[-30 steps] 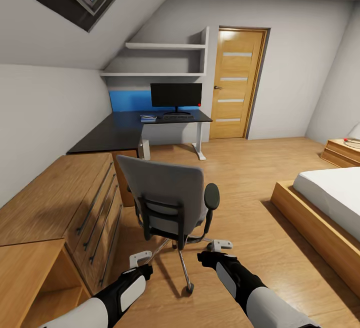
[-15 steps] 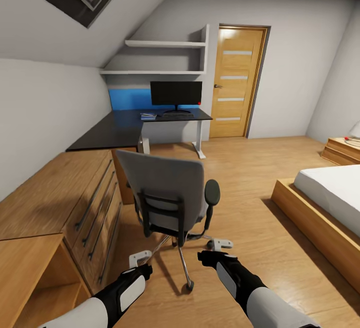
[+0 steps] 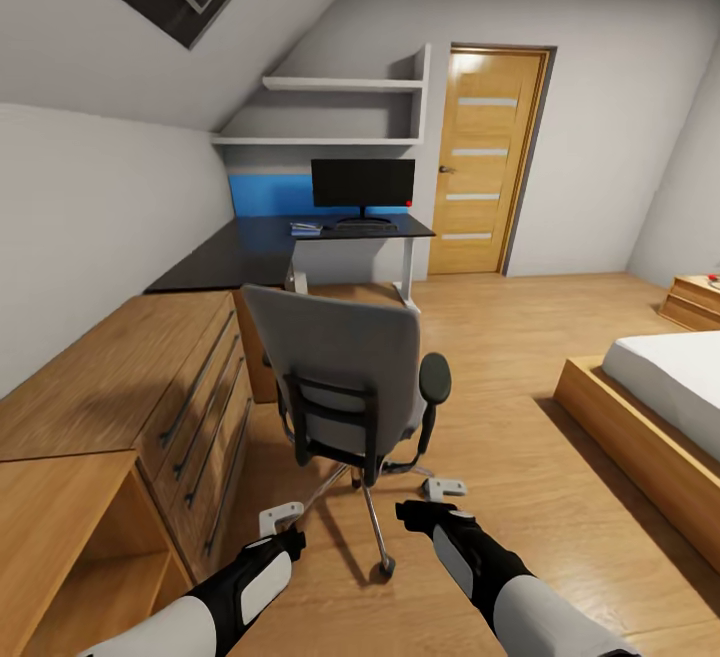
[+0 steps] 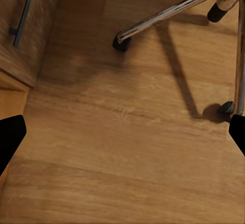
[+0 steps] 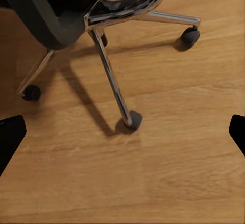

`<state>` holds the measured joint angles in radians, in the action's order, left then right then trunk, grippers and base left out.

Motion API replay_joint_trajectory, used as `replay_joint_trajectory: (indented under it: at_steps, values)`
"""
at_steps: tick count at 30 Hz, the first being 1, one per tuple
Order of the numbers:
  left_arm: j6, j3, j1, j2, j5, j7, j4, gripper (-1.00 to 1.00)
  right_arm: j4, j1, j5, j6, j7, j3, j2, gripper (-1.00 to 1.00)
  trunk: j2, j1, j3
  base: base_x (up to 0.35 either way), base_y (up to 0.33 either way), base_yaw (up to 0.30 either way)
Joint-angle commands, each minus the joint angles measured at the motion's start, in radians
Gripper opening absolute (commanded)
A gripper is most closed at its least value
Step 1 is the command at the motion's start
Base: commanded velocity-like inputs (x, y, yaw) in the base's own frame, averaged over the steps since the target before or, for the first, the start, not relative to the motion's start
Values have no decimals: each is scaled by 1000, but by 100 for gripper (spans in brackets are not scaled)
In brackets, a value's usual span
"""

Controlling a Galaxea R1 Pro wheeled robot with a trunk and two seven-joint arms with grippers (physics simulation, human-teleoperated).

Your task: In the bedroom, organize the workspace by keeping the computer under the desk, ensuring the monitor is on the desk, placing the keyboard on the desk next to the monitor, placing the mouse on the desk next to the keyboard, moving the folder from the swivel chair onto the desk next to the mouse, stacking the notebook on top of the folder with the pen on top of the notebook, and positioning the swivel chair next to the desk.

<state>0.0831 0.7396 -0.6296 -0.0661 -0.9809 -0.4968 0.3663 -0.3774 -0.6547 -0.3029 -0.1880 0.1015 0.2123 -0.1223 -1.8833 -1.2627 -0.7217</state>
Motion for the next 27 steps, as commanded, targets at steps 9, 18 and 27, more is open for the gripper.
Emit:
replay_joint_trajectory:
  at_steps: [9,18,27]
  values:
    - [4,9,-2,0,-2,-7,2,100,6,0,-4,11,5,10,1,100,-64,-34,-29,0,0,0]
    - [3,10,-1,0,-2,-6,2,100,8,1,6,32,3,14,1,100,-127,-69,-57,0,0,0]
    - [3,10,-1,0,0,-6,2,100,17,3,56,51,3,15,-1,100,-190,-103,-86,0,0,0]
